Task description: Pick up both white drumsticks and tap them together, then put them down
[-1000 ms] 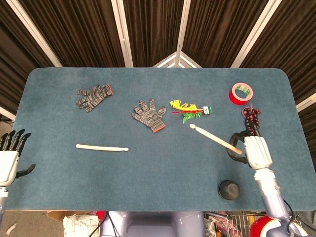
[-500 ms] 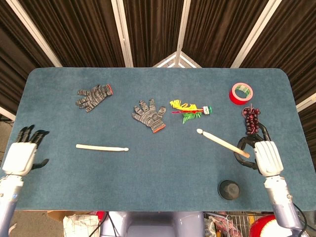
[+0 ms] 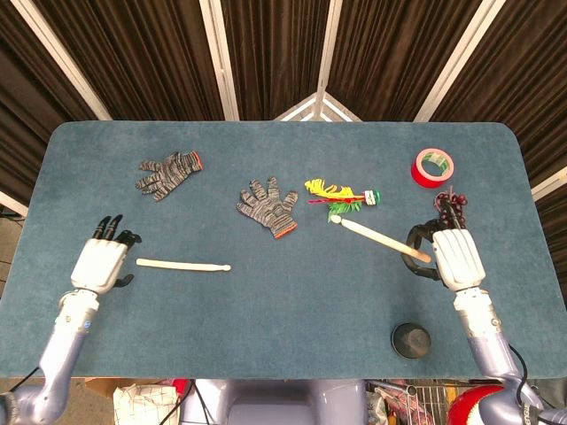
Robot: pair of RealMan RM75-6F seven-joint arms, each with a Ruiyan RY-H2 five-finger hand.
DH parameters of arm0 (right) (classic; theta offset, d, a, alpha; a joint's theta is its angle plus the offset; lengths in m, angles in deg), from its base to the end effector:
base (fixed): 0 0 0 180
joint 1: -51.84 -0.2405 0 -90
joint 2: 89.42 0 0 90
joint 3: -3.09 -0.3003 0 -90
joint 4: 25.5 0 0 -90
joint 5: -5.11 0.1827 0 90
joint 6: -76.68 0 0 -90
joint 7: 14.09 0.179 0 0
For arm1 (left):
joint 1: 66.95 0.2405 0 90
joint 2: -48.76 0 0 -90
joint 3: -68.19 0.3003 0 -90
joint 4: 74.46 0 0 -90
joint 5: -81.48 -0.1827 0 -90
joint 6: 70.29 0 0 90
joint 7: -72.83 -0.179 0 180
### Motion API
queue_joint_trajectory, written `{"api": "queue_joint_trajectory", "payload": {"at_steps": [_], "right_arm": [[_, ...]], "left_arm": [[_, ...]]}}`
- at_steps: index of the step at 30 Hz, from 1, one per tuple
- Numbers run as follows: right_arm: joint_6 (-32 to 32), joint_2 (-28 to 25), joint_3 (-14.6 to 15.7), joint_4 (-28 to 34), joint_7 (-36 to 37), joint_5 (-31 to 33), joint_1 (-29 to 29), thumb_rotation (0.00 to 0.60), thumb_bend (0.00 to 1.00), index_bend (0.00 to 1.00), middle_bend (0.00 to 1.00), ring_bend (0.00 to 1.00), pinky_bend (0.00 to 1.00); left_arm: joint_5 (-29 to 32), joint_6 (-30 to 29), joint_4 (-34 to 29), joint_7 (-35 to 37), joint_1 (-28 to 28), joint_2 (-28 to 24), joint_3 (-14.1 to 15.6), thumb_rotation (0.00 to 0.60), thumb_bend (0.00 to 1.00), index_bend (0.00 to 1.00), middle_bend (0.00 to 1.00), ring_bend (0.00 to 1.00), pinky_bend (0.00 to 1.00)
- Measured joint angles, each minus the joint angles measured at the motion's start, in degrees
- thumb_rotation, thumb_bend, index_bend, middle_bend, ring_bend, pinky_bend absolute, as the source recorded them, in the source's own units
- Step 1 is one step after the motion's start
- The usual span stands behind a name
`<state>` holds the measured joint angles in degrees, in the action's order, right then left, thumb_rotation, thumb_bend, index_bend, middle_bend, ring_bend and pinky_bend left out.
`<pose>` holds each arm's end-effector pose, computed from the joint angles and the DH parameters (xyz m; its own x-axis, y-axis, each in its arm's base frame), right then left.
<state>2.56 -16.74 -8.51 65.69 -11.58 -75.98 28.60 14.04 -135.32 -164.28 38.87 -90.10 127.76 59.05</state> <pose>-0.2513 -0.3400 0.1519 0.2045 0.0170 0.9787 -0.9485 -0.2434 0.2025 -0.2942 0.3313 0.0831 0.6533 0.1683 0.7381 0.7570 -0.1279 -0.6408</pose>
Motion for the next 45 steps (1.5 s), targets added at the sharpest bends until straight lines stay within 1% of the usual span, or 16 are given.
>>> {"api": "queue_joint_trajectory", "payload": {"at_steps": [6, 11, 15, 20, 25, 32, 34, 45], "right_arm": [[1.32, -1.17, -1.85, 2.81, -2.32, 1.7, -1.54, 0.6, 0.38, 0.68, 0.62, 0.41, 0.01], [2.04, -2.29, -2.99, 5.14, -4.09, 3.22, -2.36, 0.6, 0.38, 0.68, 0.62, 0.41, 0.01], [2.5, -2.82, -3.38, 6.32, -4.95, 4.06, -2.75, 0.6, 0.38, 0.68, 0.62, 0.41, 0.01], [2.82, -3.32, -3.84, 6.86, -6.13, 5.36, -3.07, 0.6, 0.38, 0.68, 0.62, 0.41, 0.01], [2.96, -3.64, -4.1, 6.86, -6.65, 6.59, -3.17, 0.6, 0.38, 0.68, 0.62, 0.41, 0.01], [3.09, -3.61, -3.83, 6.24, -6.41, 7.17, -3.09, 0.6, 0.38, 0.68, 0.62, 0.41, 0.01], [3.09, -3.52, -3.73, 5.9, -6.26, 7.22, -3.06, 0.6, 0.38, 0.68, 0.62, 0.41, 0.01], [3.3, -3.18, -3.4, 4.7, -5.68, 7.47, -3.16, 0.6, 0.38, 0.68, 0.62, 0.41, 0.01]], "left_arm": [[3.21, 0.71, 4.31, -3.31, -1.74, 2.93, -0.06, 0.6, 0.31, 0.35, 0.31, 0.0, 0.0], [5.33, 2.35, 8.66, -3.84, -3.25, 5.09, -0.16, 0.6, 0.33, 0.36, 0.31, 0.0, 0.0], [5.49, 3.62, 12.34, -2.86, -4.45, 7.36, 0.01, 0.6, 0.35, 0.38, 0.33, 0.0, 0.0], [4.73, 5.92, 14.97, -0.03, -5.59, 9.45, 0.73, 0.6, 0.38, 0.42, 0.36, 0.0, 0.0], [2.84, 6.83, 15.58, 2.91, -6.27, 10.43, 1.82, 0.6, 0.39, 0.43, 0.39, 0.0, 0.0], [2.71, 6.37, 16.39, 3.71, -6.24, 11.07, 2.44, 0.6, 0.41, 0.48, 0.48, 0.03, 0.0], [2.84, 6.36, 16.88, 3.63, -6.25, 11.34, 2.59, 0.6, 0.41, 0.49, 0.49, 0.04, 0.0], [3.33, 5.79, 18.29, 2.16, -6.8, 12.95, 2.96, 0.6, 0.41, 0.5, 0.48, 0.04, 0.0]]}}
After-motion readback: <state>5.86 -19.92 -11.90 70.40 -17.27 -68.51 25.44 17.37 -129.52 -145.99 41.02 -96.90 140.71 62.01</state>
